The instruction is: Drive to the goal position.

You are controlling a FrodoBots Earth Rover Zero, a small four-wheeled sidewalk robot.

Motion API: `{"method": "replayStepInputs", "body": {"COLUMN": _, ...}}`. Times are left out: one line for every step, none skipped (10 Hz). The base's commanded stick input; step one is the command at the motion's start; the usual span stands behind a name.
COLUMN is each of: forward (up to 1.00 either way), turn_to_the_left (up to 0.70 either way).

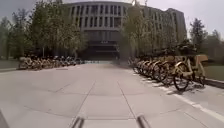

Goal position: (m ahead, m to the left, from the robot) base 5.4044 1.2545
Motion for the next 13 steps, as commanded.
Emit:
{"method": "replayStepInputs", "body": {"forward": 0.70, "turn_to_the_left": 0.00}}
{"method": "replayStepInputs", "body": {"forward": 0.70, "turn_to_the_left": 0.00}}
{"method": "replayStepInputs", "body": {"forward": 0.70, "turn_to_the_left": 0.00}}
{"method": "replayStepInputs", "body": {"forward": 0.70, "turn_to_the_left": 0.00}}
{"method": "replayStepInputs", "body": {"forward": 0.70, "turn_to_the_left": 0.00}}
{"method": "replayStepInputs", "body": {"forward": 0.70, "turn_to_the_left": 0.00}}
{"method": "replayStepInputs", "body": {"forward": 0.70, "turn_to_the_left": 0.00}}
{"method": "replayStepInputs", "body": {"forward": 0.70, "turn_to_the_left": 0.00}}
{"method": "replayStepInputs", "body": {"forward": 0.70, "turn_to_the_left": 0.00}}
{"method": "replayStepInputs", "body": {"forward": 0.70, "turn_to_the_left": 0.00}}
{"method": "replayStepInputs", "body": {"forward": 0.70, "turn_to_the_left": 0.00}}
{"method": "replayStepInputs", "body": {"forward": 0.70, "turn_to_the_left": 0.00}}
{"method": "replayStepInputs", "body": {"forward": 0.70, "turn_to_the_left": 0.00}}
